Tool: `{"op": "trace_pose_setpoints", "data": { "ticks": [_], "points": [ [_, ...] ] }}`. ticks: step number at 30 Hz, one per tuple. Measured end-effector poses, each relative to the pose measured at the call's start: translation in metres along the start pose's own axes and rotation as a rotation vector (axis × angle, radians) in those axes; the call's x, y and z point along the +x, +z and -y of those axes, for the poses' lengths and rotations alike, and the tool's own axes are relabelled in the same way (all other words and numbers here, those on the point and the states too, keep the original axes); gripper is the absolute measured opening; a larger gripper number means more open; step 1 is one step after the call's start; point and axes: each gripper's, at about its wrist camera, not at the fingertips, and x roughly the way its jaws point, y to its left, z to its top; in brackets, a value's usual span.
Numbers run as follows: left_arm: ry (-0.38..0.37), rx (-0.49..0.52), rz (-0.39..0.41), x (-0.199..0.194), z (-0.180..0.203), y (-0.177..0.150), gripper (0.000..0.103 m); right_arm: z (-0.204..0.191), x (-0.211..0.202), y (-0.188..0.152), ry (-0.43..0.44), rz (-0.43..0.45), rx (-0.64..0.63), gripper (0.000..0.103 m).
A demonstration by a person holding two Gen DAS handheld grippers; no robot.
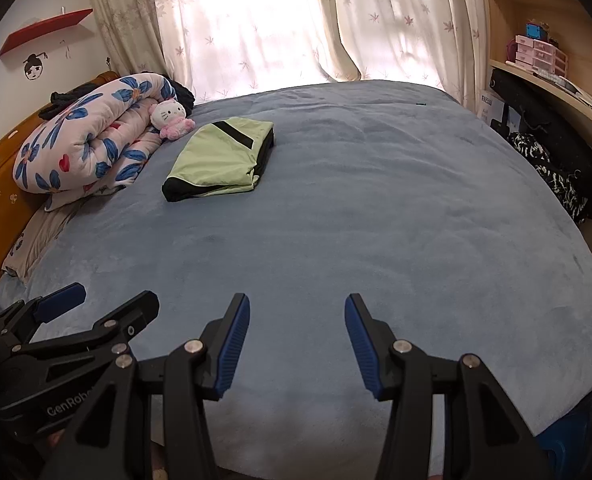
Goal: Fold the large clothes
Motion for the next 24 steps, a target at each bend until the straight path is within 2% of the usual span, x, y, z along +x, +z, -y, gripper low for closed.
{"op": "trace_pose_setpoints", "data": {
  "ticks": [24],
  "points": [
    [0.019, 0.021, 0.018, -0.0014, 0.0013, 0.0018, 0.088, -0.0007, 0.0025, -0.0002, -0.001, 0.006, -0.003, 0.05]
  ]
}}
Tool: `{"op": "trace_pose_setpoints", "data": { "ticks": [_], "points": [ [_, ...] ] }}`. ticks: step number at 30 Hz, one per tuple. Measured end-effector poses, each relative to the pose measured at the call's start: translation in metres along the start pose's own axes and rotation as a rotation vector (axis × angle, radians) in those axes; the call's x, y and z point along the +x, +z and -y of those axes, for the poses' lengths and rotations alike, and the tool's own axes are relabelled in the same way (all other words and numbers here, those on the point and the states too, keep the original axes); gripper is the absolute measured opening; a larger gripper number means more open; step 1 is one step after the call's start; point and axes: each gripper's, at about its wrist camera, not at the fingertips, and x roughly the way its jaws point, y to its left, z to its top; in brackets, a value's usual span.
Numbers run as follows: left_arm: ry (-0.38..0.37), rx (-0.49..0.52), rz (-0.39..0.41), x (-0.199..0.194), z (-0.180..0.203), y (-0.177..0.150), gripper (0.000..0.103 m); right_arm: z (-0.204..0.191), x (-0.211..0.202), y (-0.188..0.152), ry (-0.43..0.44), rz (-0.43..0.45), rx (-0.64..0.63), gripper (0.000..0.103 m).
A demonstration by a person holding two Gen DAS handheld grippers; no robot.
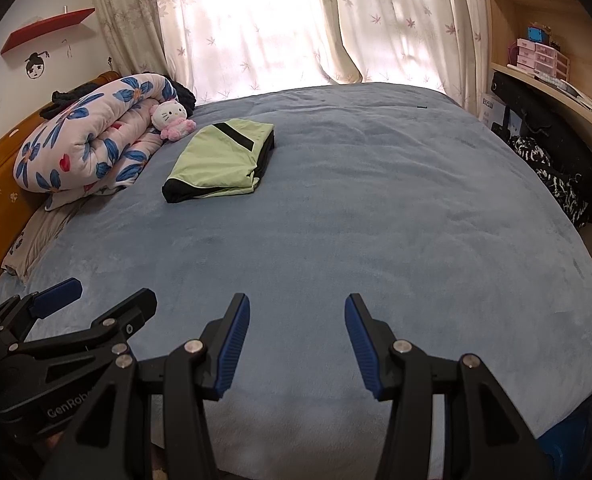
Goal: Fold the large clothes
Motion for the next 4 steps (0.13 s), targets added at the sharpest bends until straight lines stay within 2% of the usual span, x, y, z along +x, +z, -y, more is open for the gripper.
{"op": "trace_pose_setpoints", "data": {
  "ticks": [4],
  "points": [
    [-0.006, -0.006, -0.013, 0.002, -0.0017, -0.0004, 0.088, 0.0004, 0.0006, -0.0002, 0.0, -0.001, -0.001, 0.05]
  ]
}}
